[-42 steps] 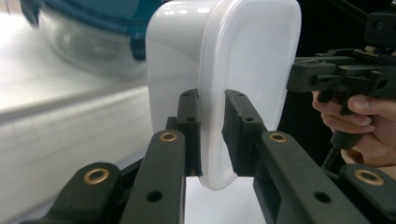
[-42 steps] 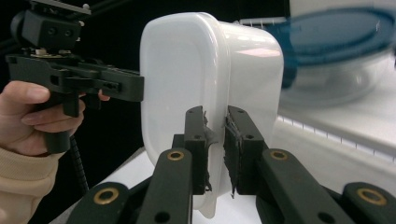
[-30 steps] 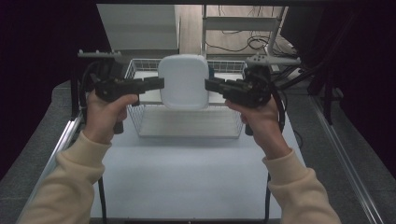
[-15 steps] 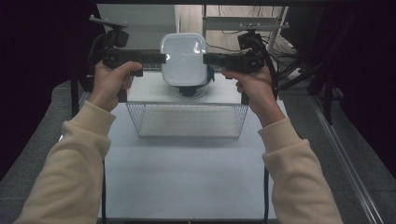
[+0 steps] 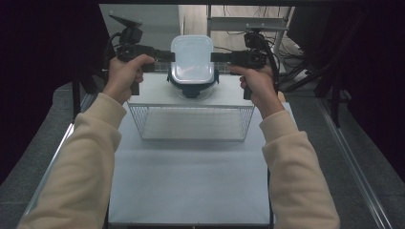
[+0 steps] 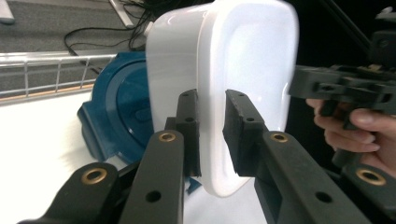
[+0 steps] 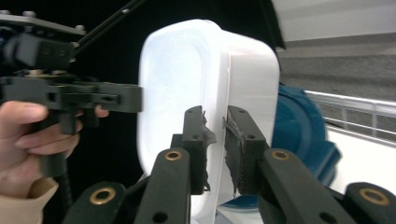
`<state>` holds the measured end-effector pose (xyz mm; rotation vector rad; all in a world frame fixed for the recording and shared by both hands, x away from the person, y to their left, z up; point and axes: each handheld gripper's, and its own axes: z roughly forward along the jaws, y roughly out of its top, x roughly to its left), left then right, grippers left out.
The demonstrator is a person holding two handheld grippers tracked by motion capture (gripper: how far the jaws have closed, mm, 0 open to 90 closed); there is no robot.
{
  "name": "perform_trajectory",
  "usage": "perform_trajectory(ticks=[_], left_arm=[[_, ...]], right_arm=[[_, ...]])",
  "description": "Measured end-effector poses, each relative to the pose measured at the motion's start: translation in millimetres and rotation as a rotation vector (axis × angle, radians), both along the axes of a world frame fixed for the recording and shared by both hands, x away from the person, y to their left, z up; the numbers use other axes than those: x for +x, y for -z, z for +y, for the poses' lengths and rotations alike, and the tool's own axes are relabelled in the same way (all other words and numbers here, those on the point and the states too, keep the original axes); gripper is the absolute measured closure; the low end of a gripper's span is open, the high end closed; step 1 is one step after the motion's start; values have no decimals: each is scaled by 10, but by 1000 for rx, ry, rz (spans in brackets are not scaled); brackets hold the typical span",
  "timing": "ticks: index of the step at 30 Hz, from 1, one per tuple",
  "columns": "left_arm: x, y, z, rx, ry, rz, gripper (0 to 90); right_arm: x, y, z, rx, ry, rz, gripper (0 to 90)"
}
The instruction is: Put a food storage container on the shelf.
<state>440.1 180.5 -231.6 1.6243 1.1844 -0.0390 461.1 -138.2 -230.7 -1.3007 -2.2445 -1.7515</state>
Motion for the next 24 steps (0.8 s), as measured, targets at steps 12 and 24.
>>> perform_trajectory(ticks=[12, 24], left_arm=[[330, 152, 22, -95, -57, 77, 713], [420, 272, 33, -127, -68, 87, 671]], right_arm=[[346, 85, -18, 70, 43, 147, 744], [429, 162, 15, 77, 68, 170, 714]])
